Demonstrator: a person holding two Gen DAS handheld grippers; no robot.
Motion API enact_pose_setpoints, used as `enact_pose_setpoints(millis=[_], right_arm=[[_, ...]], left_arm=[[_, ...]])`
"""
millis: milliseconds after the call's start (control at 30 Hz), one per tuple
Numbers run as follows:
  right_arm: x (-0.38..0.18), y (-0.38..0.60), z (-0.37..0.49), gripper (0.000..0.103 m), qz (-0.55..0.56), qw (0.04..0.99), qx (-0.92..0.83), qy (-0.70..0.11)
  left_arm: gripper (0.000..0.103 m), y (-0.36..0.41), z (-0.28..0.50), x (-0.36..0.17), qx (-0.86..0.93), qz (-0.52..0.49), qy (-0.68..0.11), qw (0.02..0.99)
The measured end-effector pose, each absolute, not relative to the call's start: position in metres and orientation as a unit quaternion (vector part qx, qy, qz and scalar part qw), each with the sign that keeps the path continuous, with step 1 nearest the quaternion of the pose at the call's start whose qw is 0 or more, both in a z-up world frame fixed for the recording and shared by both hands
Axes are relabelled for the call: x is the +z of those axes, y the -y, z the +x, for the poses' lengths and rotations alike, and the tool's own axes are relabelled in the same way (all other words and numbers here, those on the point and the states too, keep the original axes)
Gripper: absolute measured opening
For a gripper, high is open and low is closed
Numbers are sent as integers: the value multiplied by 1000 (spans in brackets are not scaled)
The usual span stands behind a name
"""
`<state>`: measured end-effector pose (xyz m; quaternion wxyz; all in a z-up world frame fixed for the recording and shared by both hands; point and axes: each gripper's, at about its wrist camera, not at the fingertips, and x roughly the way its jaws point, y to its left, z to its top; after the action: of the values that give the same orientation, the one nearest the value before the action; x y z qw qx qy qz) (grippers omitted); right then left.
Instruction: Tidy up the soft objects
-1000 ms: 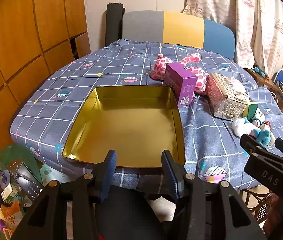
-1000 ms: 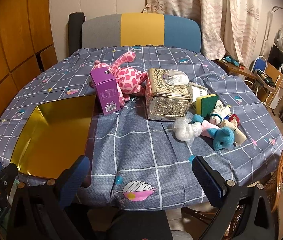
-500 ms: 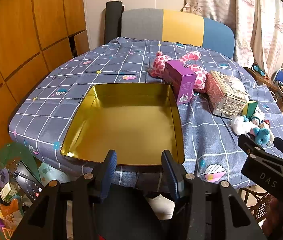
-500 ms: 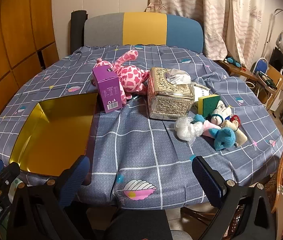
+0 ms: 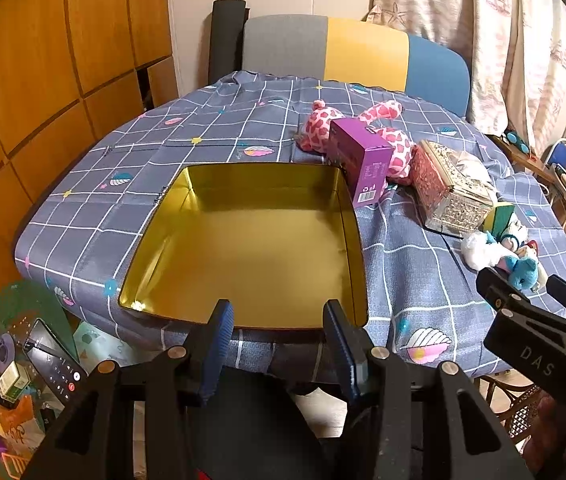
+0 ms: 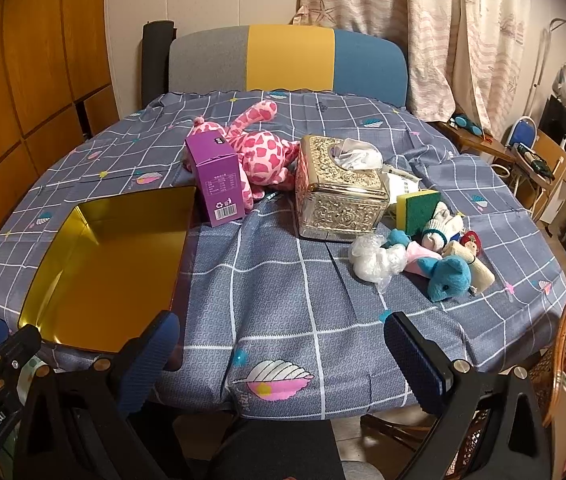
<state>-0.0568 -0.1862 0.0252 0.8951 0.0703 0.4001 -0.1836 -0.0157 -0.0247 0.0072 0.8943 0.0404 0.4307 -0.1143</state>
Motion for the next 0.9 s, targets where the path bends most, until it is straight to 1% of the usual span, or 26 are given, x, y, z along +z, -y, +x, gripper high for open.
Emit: enact_pose_setpoints(millis=[733, 900], right_arm=[[22, 186, -55, 103, 73, 897, -179, -398], [24, 185, -56, 103, 71, 903, -177, -385]], left_arm=[[47, 26, -11, 1, -116, 37, -444, 888], [47, 26, -12, 0, -117, 35, -445, 887]])
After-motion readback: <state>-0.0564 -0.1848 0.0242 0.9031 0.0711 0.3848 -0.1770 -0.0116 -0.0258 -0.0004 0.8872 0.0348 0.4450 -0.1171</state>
